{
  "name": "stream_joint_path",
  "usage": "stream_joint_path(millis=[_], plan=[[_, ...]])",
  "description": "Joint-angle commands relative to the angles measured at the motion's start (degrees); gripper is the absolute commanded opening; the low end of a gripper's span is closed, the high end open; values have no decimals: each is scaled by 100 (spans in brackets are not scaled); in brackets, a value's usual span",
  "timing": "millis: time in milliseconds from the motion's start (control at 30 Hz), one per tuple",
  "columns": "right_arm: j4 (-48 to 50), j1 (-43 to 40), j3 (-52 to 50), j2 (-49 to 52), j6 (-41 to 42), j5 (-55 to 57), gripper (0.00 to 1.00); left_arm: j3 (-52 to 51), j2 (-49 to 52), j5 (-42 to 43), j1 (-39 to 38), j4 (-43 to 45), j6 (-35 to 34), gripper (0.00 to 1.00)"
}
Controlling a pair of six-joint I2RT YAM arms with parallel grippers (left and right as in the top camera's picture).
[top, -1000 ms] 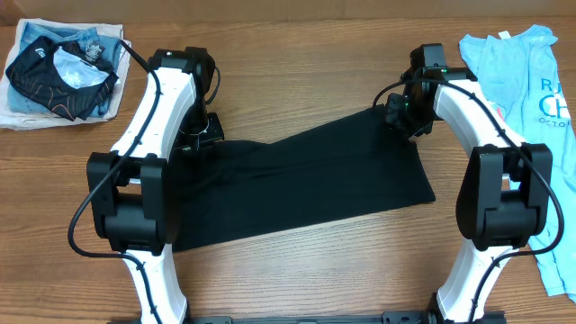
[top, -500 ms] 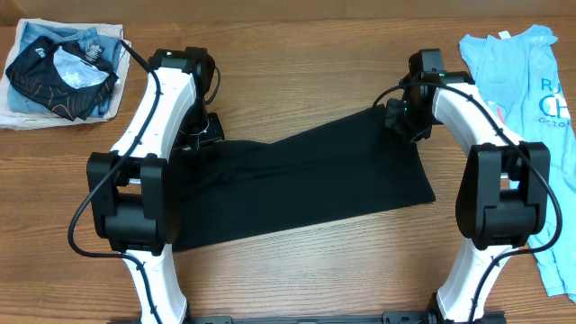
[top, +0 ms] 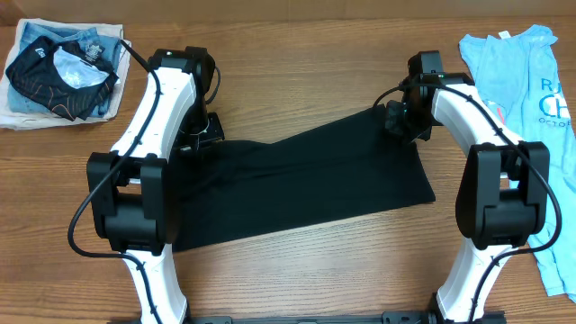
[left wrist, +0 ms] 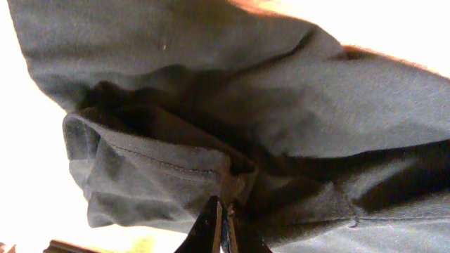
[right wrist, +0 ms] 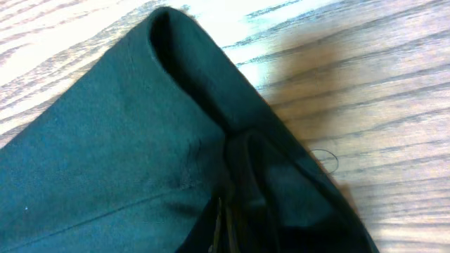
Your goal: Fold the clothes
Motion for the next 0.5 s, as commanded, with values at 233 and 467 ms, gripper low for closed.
stream_joint_path(millis=[233, 467], plan=[[-835, 0, 741, 9, 529, 350, 4, 348, 15, -35, 17, -946, 103, 4], [-1340, -109, 962, -7, 804, 352, 4, 297, 15, -125, -22, -1394, 199, 4]])
